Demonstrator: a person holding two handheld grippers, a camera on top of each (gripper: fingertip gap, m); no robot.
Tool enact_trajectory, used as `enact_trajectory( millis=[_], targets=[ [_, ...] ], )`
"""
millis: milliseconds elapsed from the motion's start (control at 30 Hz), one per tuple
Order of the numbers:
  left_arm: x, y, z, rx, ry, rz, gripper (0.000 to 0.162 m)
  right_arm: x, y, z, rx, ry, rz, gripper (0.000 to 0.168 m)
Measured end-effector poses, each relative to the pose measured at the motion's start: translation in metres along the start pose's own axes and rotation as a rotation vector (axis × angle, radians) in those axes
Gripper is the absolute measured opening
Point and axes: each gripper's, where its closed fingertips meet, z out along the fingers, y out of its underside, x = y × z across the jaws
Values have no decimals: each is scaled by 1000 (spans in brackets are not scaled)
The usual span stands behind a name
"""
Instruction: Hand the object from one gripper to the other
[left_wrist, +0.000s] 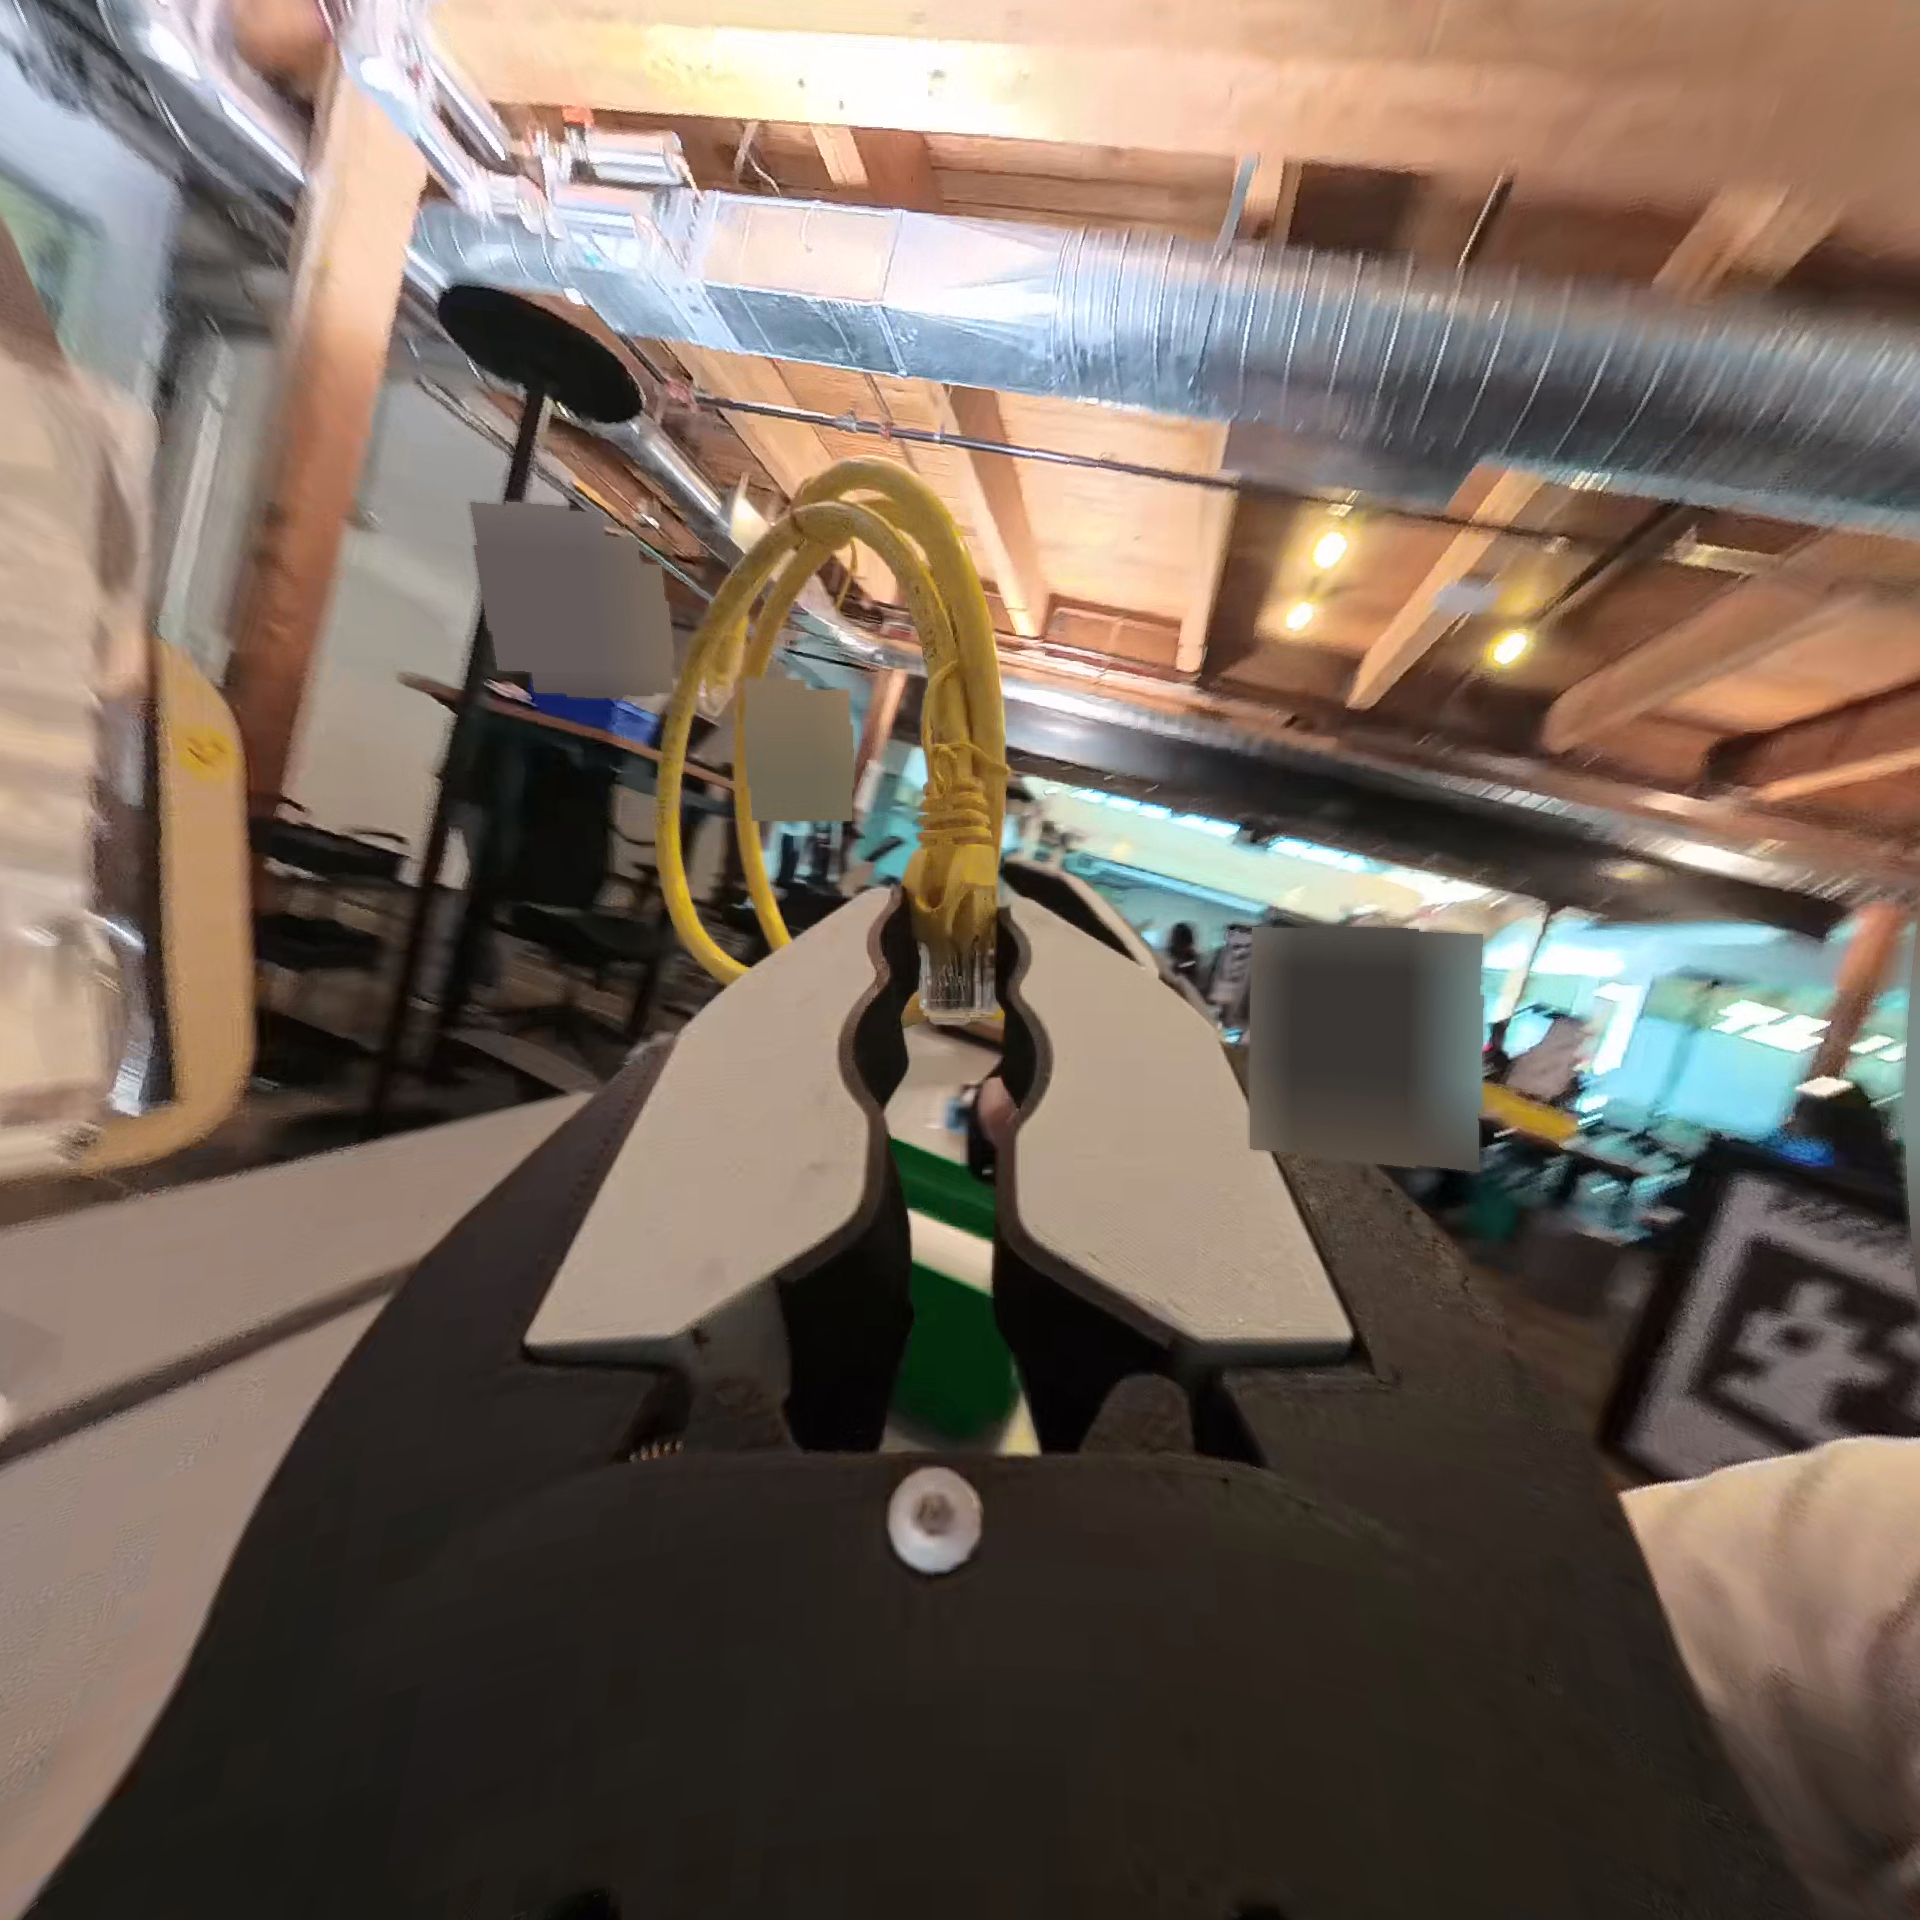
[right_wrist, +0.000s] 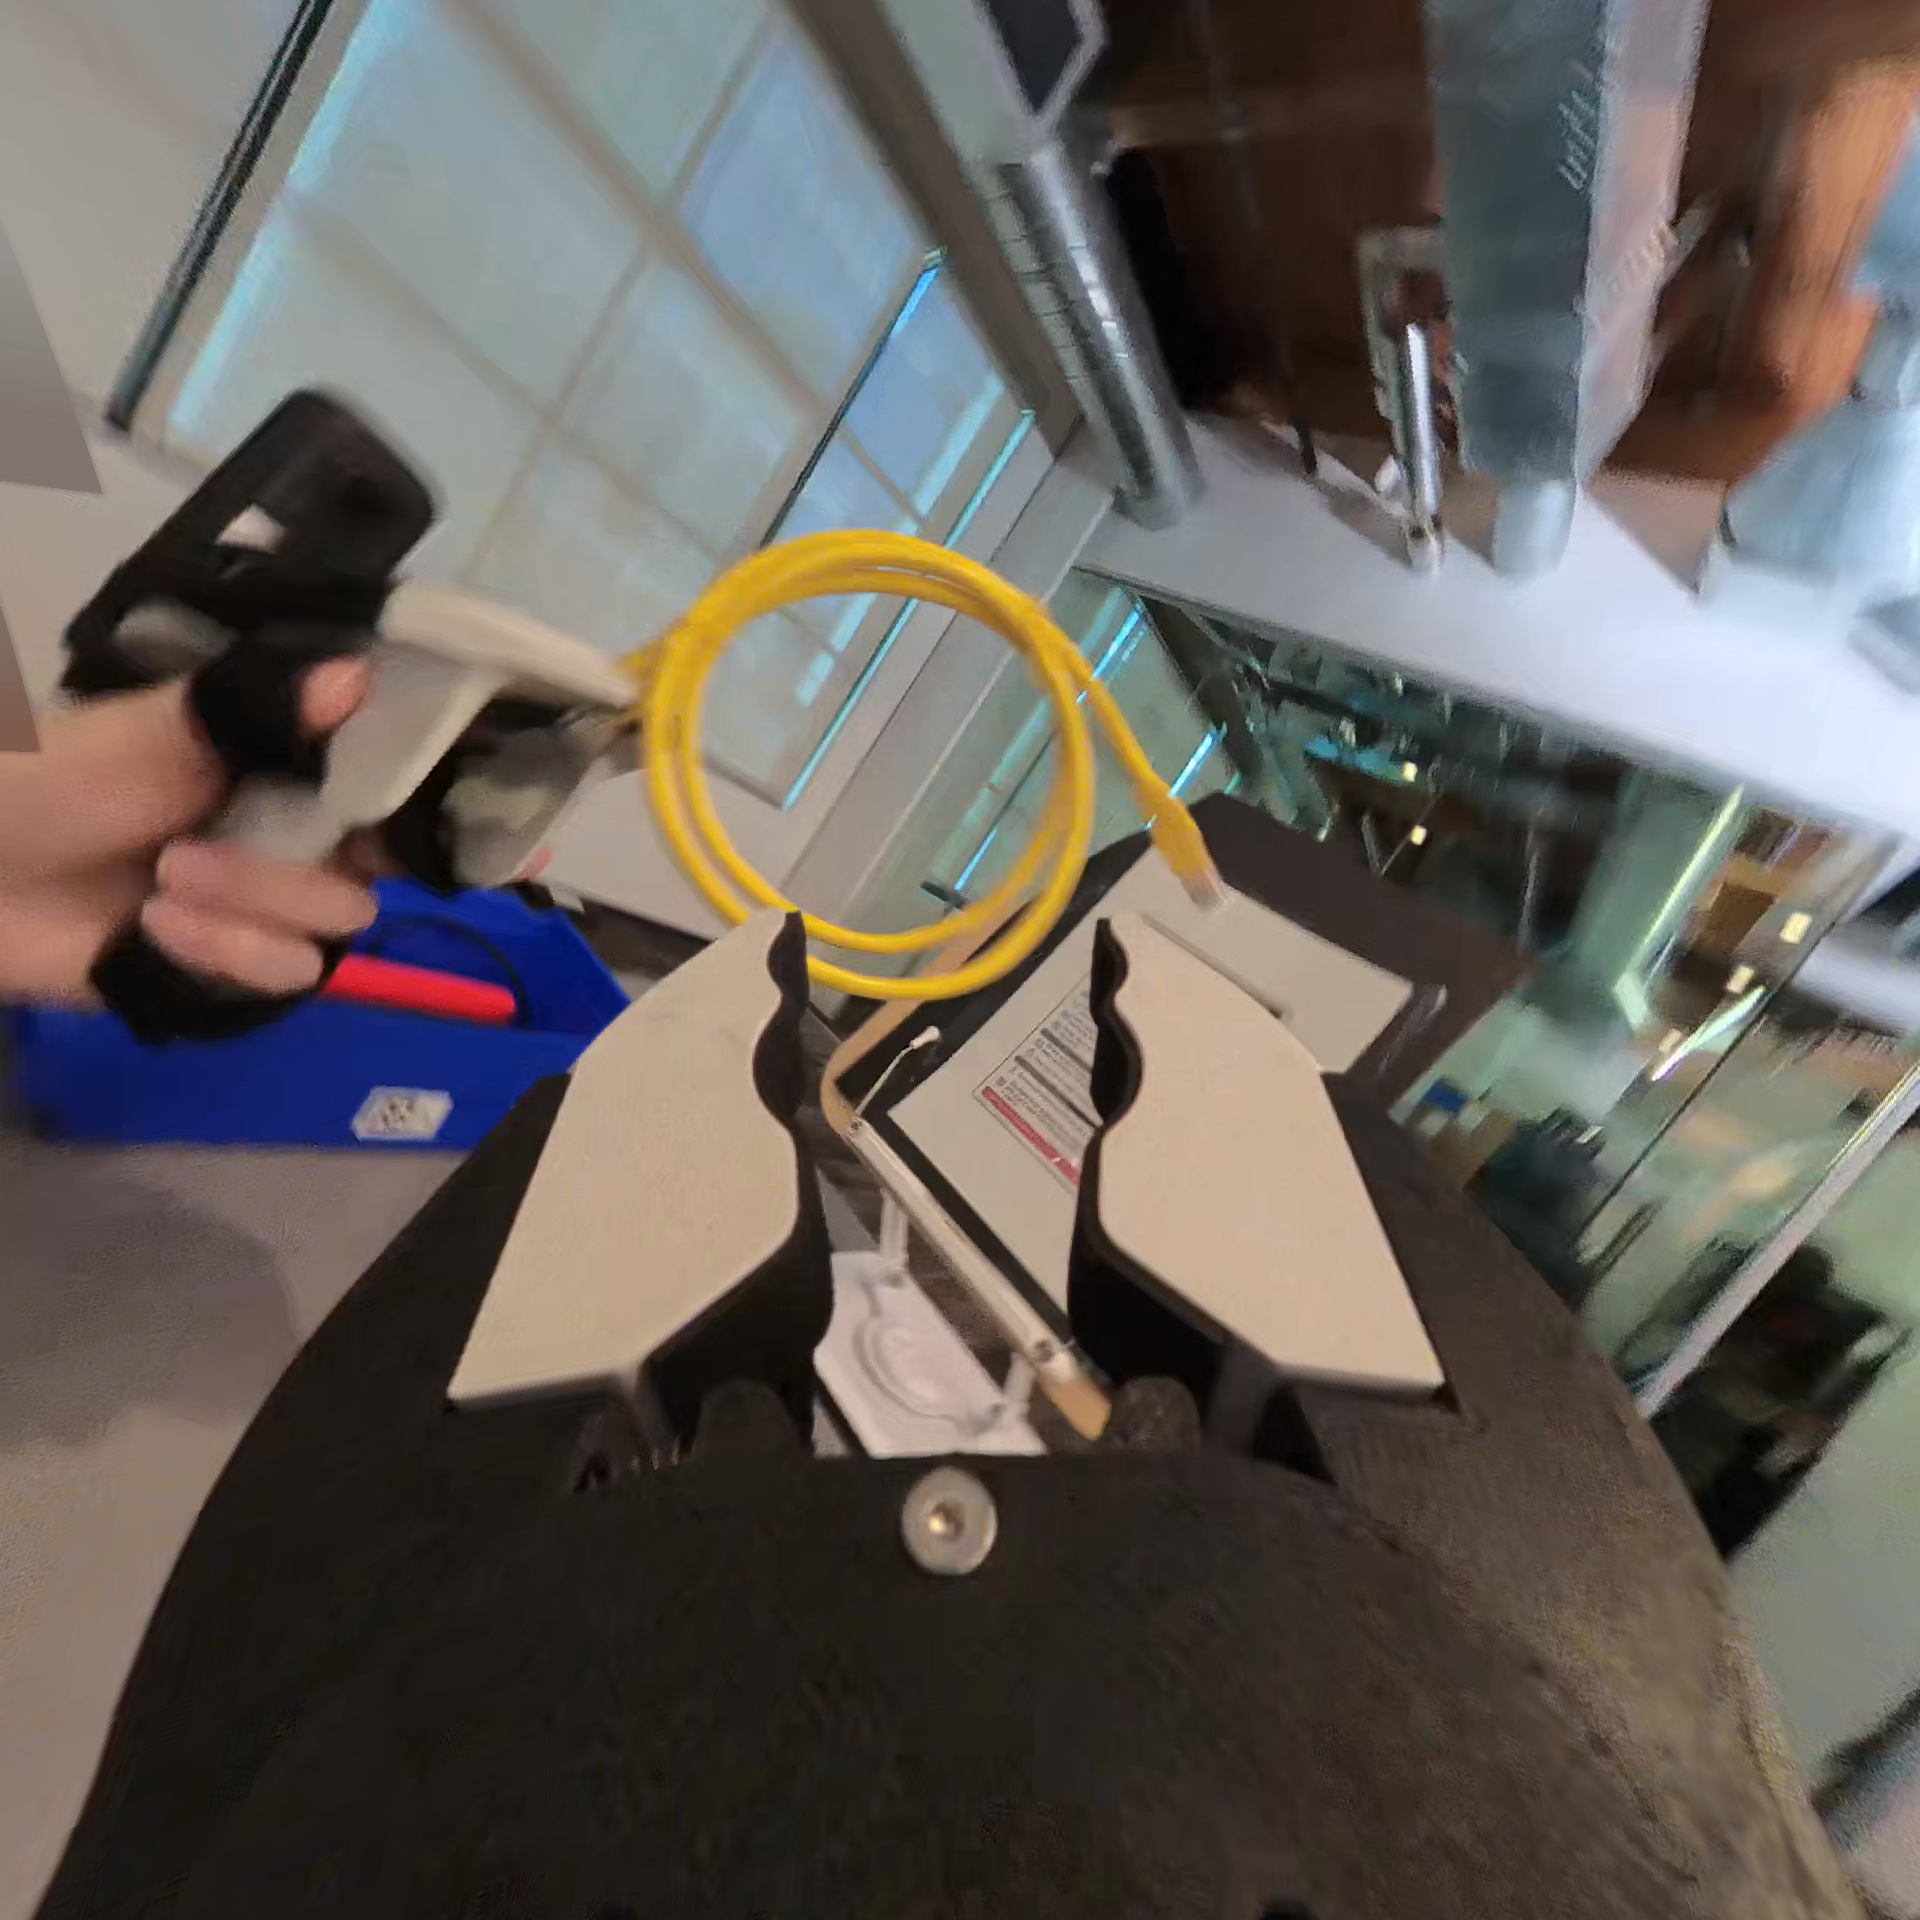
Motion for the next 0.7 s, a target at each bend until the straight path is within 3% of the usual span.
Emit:
enact_trajectory(
  millis=[167, 333, 433, 500, 567, 633, 700],
  targets=[
    [-3, 13, 5, -14, 105, -351, 13, -54, 13, 21, -67, -50, -302, 53],
    [-1, 32, 12, -81, 132, -452, 13, -62, 47, 33, -210, -17, -428, 50],
    [0, 35, 13, -96, 148, -475, 13, -57, 60, 31, -263, -15, -438, 33],
    [-1, 32, 14, -88, 133, -435, 23, -60, 60, 29, -257, -66, -372, 23],
    [-5, 31, 16, -114, 68, -315, 65, -52, 58, 29, -264, -59, -222, 12],
    [-10, 31, 14, -154, -7, -126, 74, -43, 53, 27, -228, -76, 7, 6],
    [-14, 33, 12, -203, -70, 110, 67, -30, 47, 24, -178, -106, 318, 6]
  ],
)
